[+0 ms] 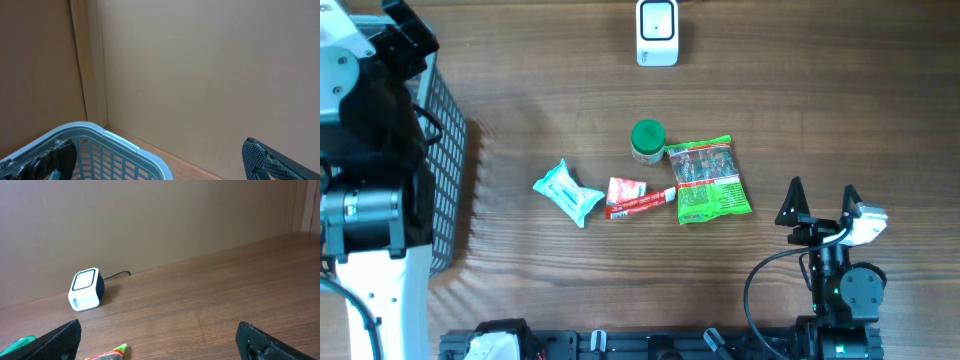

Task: Scan the item barcode
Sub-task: 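Move the left gripper back over the empty basket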

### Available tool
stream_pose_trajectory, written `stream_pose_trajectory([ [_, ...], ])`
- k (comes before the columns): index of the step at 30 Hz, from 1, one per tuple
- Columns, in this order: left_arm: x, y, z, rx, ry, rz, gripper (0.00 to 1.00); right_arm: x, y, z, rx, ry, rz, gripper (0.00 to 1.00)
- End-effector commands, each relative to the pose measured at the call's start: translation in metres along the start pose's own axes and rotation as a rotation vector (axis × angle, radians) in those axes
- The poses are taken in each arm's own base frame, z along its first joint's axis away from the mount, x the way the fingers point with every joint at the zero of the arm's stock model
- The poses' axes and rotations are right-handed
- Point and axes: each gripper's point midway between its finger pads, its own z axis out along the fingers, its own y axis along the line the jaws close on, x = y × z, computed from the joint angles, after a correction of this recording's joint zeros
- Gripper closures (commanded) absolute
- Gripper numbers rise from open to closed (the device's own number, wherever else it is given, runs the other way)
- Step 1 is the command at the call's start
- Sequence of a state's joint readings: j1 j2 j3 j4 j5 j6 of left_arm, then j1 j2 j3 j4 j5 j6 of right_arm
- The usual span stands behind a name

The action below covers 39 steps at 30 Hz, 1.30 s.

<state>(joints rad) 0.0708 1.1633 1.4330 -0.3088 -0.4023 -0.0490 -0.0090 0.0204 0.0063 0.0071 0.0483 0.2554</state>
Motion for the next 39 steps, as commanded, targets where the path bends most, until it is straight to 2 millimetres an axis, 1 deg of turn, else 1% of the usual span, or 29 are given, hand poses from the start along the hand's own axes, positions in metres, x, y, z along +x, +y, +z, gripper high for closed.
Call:
stream_pose_trajectory([
  [1, -0.001, 0.000, 0.001, 0.003, 0.003, 0.020, 0.00, -0.001, 0.002, 0.000, -0.010, -0.007, -0.016, 0.00],
  [4, -0.003, 0.002, -0.003, 0.003, 0.003, 0.020, 0.00, -0.001, 0.002, 0.000, -0.010, -0.007, -0.016, 0.00],
  [9, -0.019, 0.012, -0.033, 0.007, -0.039, 0.002, 0.00, -0.001, 0.002, 0.000, -0.010, -0.007, -0.016, 0.00],
  [14, -0.048, 0.030, -0.083, 0.019, -0.145, -0.042, 0.00, -0.001, 0.002, 0.000, -0.010, -0.007, -0.016, 0.00],
  [15, -0.055, 0.035, -0.097, 0.022, -0.176, -0.055, 0.00, -0.001, 0.002, 0.000, -0.010, -0.007, -0.016, 0.00],
  [16, -0.059, 0.039, -0.106, 0.024, -0.197, -0.064, 0.00, -0.001, 0.002, 0.000, -0.010, -0.007, -0.016, 0.00],
  [18, -0.065, 0.044, -0.122, 0.028, -0.232, -0.079, 0.00, -0.001, 0.002, 0.000, -0.010, -0.007, -0.016, 0.00],
  [20, -0.068, 0.049, -0.132, 0.030, -0.256, -0.089, 0.00, -0.001, 0.002, 0.000, -0.010, -0.007, -0.016, 0.00],
  [23, -0.074, 0.052, -0.143, 0.033, -0.281, -0.099, 0.00, -0.001, 0.002, 0.000, -0.010, -0.006, -0.016, 0.00],
  [31, -0.075, 0.054, -0.147, 0.035, -0.286, -0.105, 0.00, -0.001, 0.002, 0.000, -0.010, -0.007, -0.016, 0.00],
  [33, -0.076, 0.055, -0.151, 0.036, -0.295, -0.109, 0.00, -0.001, 0.002, 0.000, -0.010, -0.007, -0.016, 0.00],
  [35, -0.079, 0.053, -0.159, 0.072, -0.306, -0.115, 0.00, -0.001, 0.002, 0.000, -0.010, -0.007, -0.016, 0.00],
  [37, -0.081, 0.041, -0.171, 0.175, -0.313, -0.158, 0.00, -0.001, 0.002, 0.000, -0.010, -0.007, -0.016, 0.00],
  [39, -0.086, 0.032, -0.191, 0.270, -0.339, -0.154, 0.00, -0.001, 0.002, 0.000, -0.010, -0.007, -0.016, 0.00],
])
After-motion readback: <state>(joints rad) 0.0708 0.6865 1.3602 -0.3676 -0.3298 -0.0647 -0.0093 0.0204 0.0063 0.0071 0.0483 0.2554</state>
